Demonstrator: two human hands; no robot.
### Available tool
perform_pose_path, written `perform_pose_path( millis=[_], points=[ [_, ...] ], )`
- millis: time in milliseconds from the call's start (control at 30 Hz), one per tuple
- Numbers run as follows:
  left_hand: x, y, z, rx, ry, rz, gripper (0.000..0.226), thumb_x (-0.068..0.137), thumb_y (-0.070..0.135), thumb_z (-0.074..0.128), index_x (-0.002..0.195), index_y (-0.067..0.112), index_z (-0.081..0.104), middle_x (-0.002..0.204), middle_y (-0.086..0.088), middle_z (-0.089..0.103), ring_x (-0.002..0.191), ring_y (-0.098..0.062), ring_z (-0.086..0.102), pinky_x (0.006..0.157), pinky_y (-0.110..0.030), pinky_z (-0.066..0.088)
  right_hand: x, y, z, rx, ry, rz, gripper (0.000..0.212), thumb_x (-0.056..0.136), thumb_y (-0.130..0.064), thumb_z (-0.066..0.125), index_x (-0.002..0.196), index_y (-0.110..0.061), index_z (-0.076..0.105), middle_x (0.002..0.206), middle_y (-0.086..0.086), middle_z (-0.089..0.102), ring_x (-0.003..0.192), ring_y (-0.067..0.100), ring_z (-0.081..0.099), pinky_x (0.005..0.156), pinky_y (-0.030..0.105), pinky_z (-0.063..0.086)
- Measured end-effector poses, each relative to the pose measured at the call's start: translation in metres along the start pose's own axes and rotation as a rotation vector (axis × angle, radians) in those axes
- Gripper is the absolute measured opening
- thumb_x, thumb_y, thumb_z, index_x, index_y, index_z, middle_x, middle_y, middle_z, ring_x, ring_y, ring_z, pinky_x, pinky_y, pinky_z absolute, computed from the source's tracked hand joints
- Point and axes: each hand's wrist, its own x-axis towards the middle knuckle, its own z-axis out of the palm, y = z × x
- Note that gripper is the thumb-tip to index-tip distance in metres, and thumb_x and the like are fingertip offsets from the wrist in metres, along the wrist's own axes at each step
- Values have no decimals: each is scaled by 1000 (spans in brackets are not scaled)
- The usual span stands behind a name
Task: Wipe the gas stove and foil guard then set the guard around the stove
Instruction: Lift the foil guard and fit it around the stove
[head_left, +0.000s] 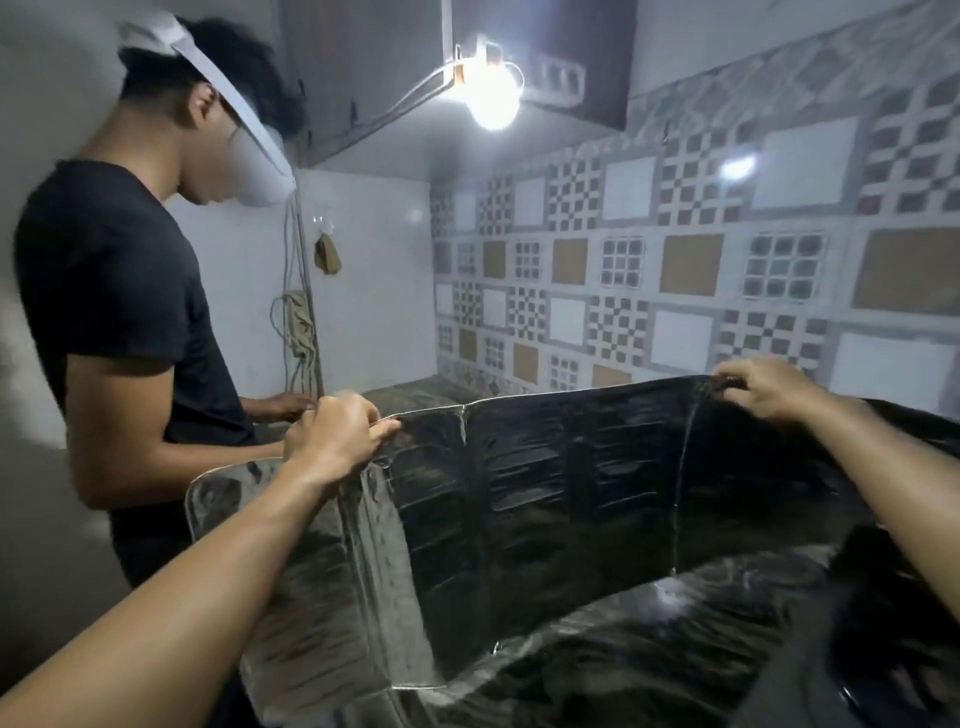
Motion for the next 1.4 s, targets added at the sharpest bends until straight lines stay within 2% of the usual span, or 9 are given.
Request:
perform_pose_path(
  millis=[133,267,367,500,667,800,967,1233,1400],
  points=[
    [1,20,-19,-96,28,72,38,95,37,56,93,3,74,94,-18,72,95,-35,65,69,-31,39,-31,-6,-37,-5,198,-34,29,92,-9,49,119,-10,62,123,17,61,115,35,52,93,40,36],
    [-3,41,-31,-163,79,108,34,95,42,54,92,14,72,97,-14,73,92,-35,66,78,-38,49,-65,-13,-64,-116,424,-22,29,91,-7,42,111,-11,63,117,17,62,107,35,55,96,48,32],
    [-14,58,-36,-211,109,127,33,96,42,52,96,16,72,102,-17,71,97,-38,65,77,-39,49,-90,-19,-73,-198,613,7,30,92,-4,39,107,-11,64,104,17,64,91,35,60,88,45,38],
    [-35,77,-39,-318,107,170,32,98,38,49,102,16,73,107,-17,71,100,-37,64,76,-38,47,-131,-22,-82,-289,768,70,37,87,3,42,114,-10,63,99,23,64,88,40,63,80,44,43],
    [-45,104,-19,-467,46,181,31,96,42,50,103,21,72,107,-17,71,101,-39,64,80,-42,50,-179,-3,-93,-374,777,174,41,87,-1,41,122,-15,60,105,20,64,93,39,61,85,47,44],
    [-54,134,-4,-546,19,181,32,95,45,52,99,22,73,105,-15,71,101,-38,64,82,-42,50,-203,25,-106,-400,780,231,39,90,-1,40,121,-12,61,108,18,64,97,37,59,87,43,38],
    [-53,185,15,-559,-15,211,34,96,45,50,103,20,72,112,-16,69,106,-38,62,84,-40,48,-214,72,-116,-404,787,302,40,90,0,42,123,-14,61,106,20,62,94,40,59,84,43,39],
    [-44,301,61,-575,-57,291,32,97,39,49,98,17,73,106,-21,67,99,-41,63,73,-36,41,-199,168,-107,-449,708,392,30,92,-7,44,116,-13,61,100,18,61,91,39,59,80,42,42],
    [-38,349,89,-516,-121,294,30,97,40,48,106,23,72,109,-17,67,101,-39,63,80,-39,47,-192,212,-93,-413,623,425,36,91,-5,45,122,-16,58,110,15,61,95,37,59,84,43,46]
  ],
)
